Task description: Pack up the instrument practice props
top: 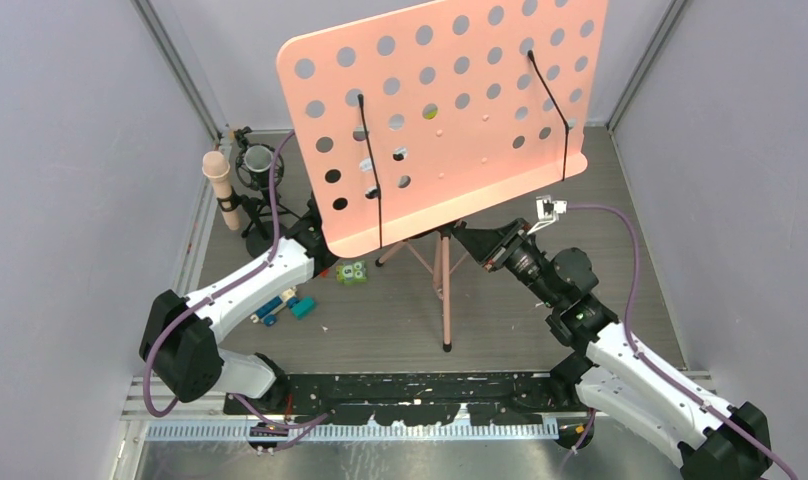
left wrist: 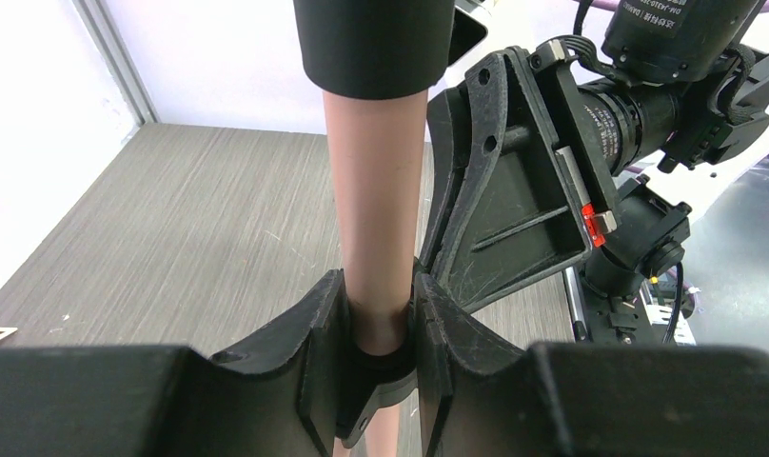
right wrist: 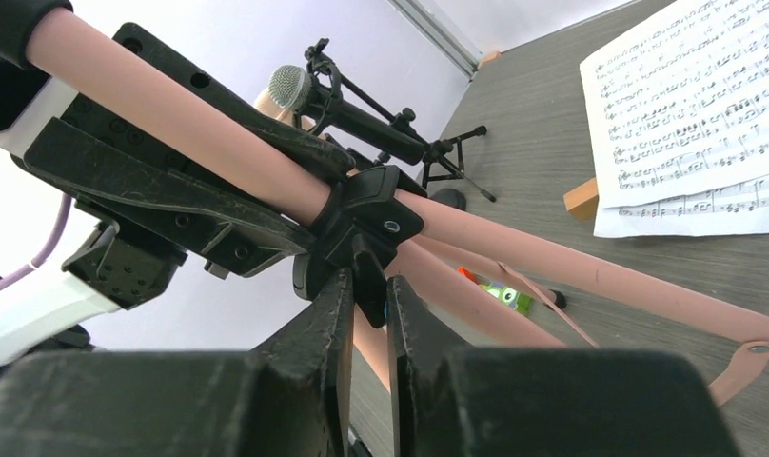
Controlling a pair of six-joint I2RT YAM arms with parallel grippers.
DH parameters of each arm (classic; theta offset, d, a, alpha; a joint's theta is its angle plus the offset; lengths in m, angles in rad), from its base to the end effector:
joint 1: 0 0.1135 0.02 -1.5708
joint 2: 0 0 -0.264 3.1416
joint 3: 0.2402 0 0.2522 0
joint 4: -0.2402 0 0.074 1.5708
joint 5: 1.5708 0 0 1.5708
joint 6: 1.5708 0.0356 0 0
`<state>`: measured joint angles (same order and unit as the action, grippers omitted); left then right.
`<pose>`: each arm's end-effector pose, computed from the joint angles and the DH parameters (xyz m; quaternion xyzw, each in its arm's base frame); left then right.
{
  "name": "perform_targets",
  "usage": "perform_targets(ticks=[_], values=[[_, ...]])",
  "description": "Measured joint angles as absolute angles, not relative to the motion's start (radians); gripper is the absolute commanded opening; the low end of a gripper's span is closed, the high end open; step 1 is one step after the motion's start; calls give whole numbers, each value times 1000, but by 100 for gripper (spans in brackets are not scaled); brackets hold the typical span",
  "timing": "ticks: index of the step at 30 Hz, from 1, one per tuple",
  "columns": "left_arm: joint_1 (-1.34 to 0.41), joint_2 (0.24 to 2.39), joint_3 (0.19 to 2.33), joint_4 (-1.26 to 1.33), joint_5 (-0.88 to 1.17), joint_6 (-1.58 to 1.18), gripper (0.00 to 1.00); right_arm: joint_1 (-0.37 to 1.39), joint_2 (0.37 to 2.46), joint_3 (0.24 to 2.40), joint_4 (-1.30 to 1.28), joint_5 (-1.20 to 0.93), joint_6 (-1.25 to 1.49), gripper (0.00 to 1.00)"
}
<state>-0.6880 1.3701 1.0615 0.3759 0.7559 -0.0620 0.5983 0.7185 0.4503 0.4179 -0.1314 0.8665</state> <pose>0.2307 -0.2212 0.3617 0.4519 0.5209 -0.4832 0.5395 0.1473 0.1060 0.2965 0.0377 0.6517 0.5376 0.5338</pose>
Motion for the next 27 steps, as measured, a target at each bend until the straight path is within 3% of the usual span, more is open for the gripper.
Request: perform_targets(ticks=[9,27], values=[[-695,1370,1065,366,756,-46,0,598,723,481,391,-163,645,1],[-695,1370,1077,344,753,-33,0,595,772,648,156,-358,-263,1]])
